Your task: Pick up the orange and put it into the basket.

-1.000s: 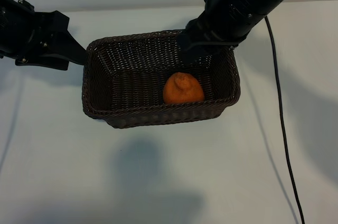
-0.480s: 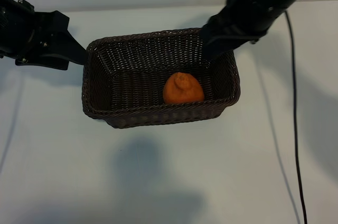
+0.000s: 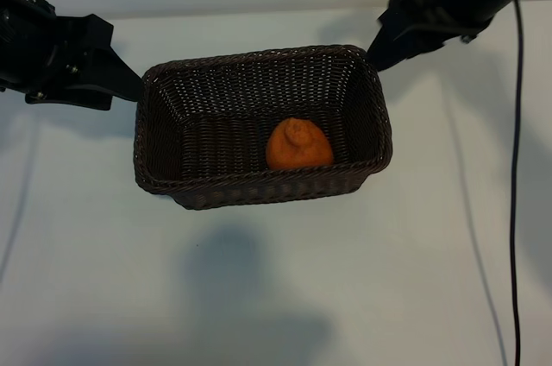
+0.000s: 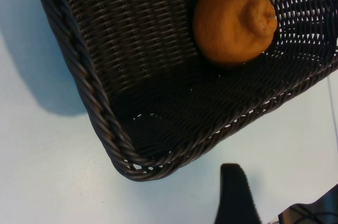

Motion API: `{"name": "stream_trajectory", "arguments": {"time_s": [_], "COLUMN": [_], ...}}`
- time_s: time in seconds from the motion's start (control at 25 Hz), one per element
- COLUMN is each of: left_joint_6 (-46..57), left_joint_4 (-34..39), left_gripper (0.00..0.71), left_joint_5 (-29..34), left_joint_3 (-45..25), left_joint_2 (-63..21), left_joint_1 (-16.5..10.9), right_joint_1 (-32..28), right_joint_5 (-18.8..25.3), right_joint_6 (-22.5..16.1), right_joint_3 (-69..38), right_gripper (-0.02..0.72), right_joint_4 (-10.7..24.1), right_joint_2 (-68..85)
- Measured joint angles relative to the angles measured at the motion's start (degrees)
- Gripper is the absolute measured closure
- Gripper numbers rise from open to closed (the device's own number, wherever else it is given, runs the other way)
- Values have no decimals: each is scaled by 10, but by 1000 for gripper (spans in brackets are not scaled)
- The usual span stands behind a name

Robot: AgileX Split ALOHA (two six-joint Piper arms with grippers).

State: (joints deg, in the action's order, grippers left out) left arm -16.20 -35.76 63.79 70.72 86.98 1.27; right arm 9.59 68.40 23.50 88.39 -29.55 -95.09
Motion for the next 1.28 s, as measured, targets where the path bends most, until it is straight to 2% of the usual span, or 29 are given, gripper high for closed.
{"name": "stream_trajectory", "arguments": {"time_s": [0.12,0.24,0.48,0.68,0.92,1.28], "left_joint_6": [0,0,0,0,-4,-12], "left_joint_4": [0,0,0,0,0,0], "left_gripper": [221,221,221,221,221,221], "left_joint_5": [0,0,0,1,2,2], "left_joint_3": [0,0,0,0,0,0], "left_joint_2": [0,0,0,0,0,0], "left_joint_1": [0,0,0,0,0,0], "right_joint_1": [-21,-34,-40,-40,-40,-41], "right_joint_5": [5,8,13,14,10,-9], "right_joint_6": [18,32,40,41,66,72], "right_joint_3": [-11,-31,-44,-44,-100,-125], "right_gripper": [258,258,258,258,258,258], "right_joint_4": [-22,-24,-15,10,10,6], "right_joint_2": [20,40,53,53,64,92]}}
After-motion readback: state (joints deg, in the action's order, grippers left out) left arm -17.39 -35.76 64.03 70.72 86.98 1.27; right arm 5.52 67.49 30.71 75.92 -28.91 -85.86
